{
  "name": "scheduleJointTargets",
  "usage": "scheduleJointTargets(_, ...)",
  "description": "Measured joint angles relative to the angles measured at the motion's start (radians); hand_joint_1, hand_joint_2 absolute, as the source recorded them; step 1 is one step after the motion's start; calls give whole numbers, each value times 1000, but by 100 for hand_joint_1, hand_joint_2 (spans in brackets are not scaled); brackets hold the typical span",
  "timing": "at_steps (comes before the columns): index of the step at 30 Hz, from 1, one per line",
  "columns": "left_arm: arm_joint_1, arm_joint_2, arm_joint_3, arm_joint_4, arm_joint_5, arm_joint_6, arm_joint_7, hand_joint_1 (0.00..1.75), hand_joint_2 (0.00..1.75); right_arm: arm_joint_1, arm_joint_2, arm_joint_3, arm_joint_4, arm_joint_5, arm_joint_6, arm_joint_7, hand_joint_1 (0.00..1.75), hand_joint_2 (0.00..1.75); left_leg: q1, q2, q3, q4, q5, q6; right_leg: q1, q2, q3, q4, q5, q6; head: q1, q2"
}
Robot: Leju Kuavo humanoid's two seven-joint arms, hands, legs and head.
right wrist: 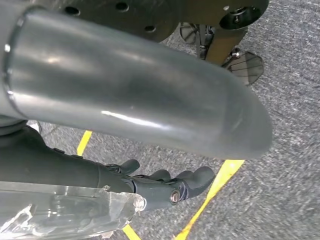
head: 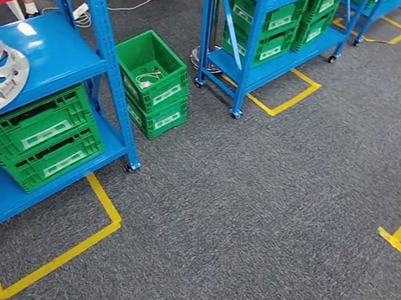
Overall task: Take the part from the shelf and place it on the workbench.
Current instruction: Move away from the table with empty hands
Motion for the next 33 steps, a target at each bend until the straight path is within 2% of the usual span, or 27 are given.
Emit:
scheduleJointTargets(2,0,0,0,0,-1,0,0,0,0,-1,0,0,0,0,0,0,0,0,-1,-14,-1,-10,-2,10,2,-18,4,-2,-2,10,1,0)
scheduleJointTargets(3,2,0,0,0,-2,0,0,0,0,-2,0,0,0,0,0,1,0,0,0,-23,-1,-12,0,15,1,-15,4,1,-6,16,2,0)
scheduleJointTargets(4,3,0,0,0,-2,0,0,0,0,-3,0,0,0,1,0,1,0,0,3,-33,-1,-14,2,21,0,-1,-1,15,-18,22,4,0)
scheduleJointTargets(6,3,0,0,1,-2,0,0,0,0,-3,0,0,0,2,0,2,0,0,7,-51,-1,-16,6,31,-3,42,-42,104,-70,31,10,0)
scheduleJointTargets(8,1,-1,0,1,-2,0,-1,0,0,0,0,0,0,2,0,3,0,0,8,-72,-2,-16,8,36,-4,62,-105,235,-125,35,12,0)
scheduleJointTargets(9,1,-1,0,2,-2,0,-1,0,0,1,0,0,0,2,0,3,0,0,8,-83,-3,-16,8,36,-4,65,-126,272,-131,36,13,0)
scheduleJointTargets(10,2,0,0,2,-2,0,-1,0,0,1,0,0,0,2,1,3,0,0,8,-94,-2,-16,8,36,-5,66,-131,277,-120,36,13,0)
scheduleJointTargets(11,3,0,0,2,-2,0,-1,0,0,1,0,0,0,2,1,3,0,0,9,-106,-1,-15,8,36,-6,69,-116,239,-90,35,13,0)
scheduleJointTargets(12,3,-1,0,2,-2,0,-1,0,0,1,-1,0,0,2,1,3,0,0,10,-118,0,-15,8,34,-9,80,-88,175,-51,35,13,0)
scheduleJointTargets(13,3,-1,0,2,-1,0,-2,0,0,1,-1,0,0,2,1,3,0,0,9,-129,-1,-13,8,29,-13,104,-57,107,-22,35,13,0)
scheduleJointTargets(14,2,-1,0,2,0,0,-2,0,0,1,-2,0,0,2,2,2,0,0,9,-140,-3,-11,9,24,-17,126,-31,51,-2,34,13,0)
scheduleJointTargets(15,1,-1,0,2,1,0,-2,0,0,0,-2,0,0,2,3,2,0,0,9,-149,-7,-9,10,17,-19,144,-16,19,4,31,12,0)
scheduleJointTargets(16,1,-1,0,2,3,0,-2,0,0,0,-2,0,0,3,4,2,0,0,9,-158,-11,-9,13,10,-19,152,-11,9,1,27,12,0)
scheduleJointTargets(18,4,-2,0,2,8,0,-2,0,0,0,-2,0,0,3,4,1,0,0,13,-169,-18,-9,17,-2,-17,133,-8,6,5,14,11,0)
scheduleJointTargets(20,6,-3,0,2,10,0,-2,0,0,0,-2,0,0,4,5,0,0,0,13,-138,-36,27,-9,-11,-17,112,-7,1,10,1,5,0)
scheduleJointTargets(22,3,-4,0,2,12,0,-2,0,0,1,-2,0,0,5,5,-1,0,0,11,-94,-89,139,-72,-18,-16,87,-7,-1,10,-7,-1,0)
scheduleJointTargets(23,2,-4,0,2,14,0,-2,0,0,2,-2,0,0,5,5,-1,0,0,12,-85,-121,207,-101,-21,-14,73,-8,-1,9,-10,-2,0)
scheduleJointTargets(24,3,-5,0,2,16,0,-2,0,0,2,-3,0,0,6,4,-1,0,0,13,-82,-144,256,-115,-22,-13,60,-8,-1,8,-11,-2,0)
scheduleJointTargets(25,4,-5,0,2,18,0,-2,0,0,2,-3,0,0,7,4,-1,0,0,13,-81,-150,273,-111,-22,-13,49,-8,-1,8,-11,-2,0)
scheduleJointTargets(26,6,-5,0,2,19,0,-2,0,0,1,-3,0,0,9,4,-1,0,0,13,-78,-137,251,-89,-21,-13,39,-7,0,7,-11,-2,0)
scheduleJointTargets(27,7,-5,1,2,20,0,-2,0,0,0,-4,0,0,10,4,-1,0,0,13,-71,-108,197,-56,-19,-13,30,-5,0,6,-10,-2,0)
scheduleJointTargets(28,6,-5,1,2,22,0,-1,0,0,-1,-4,0,0,11,5,-1,0,0,12,-50,-71,130,-25,-17,-11,21,-3,0,5,-8,-2,0)
scheduleJointTargets(29,4,-5,1,2,24,0,-1,0,0,-1,-4,1,0,13,5,0,0,0,10,-31,-39,67,-7,-13,-8,14,-2,2,2,-3,-3,0)
scheduleJointTargets(31,1,-6,1,3,30,0,-1,0,0,-1,-4,1,0,15,5,3,0,0,6,-6,-7,2,3,-3,-1,-2,1,2,-3,7,-2,0)
scheduleJointTargets(33,3,-6,1,3,36,0,1,0,0,-3,-5,2,0,17,5,6,0,0,6,-23,-8,-6,2,9,-1,-18,4,0,-7,17,0,0)
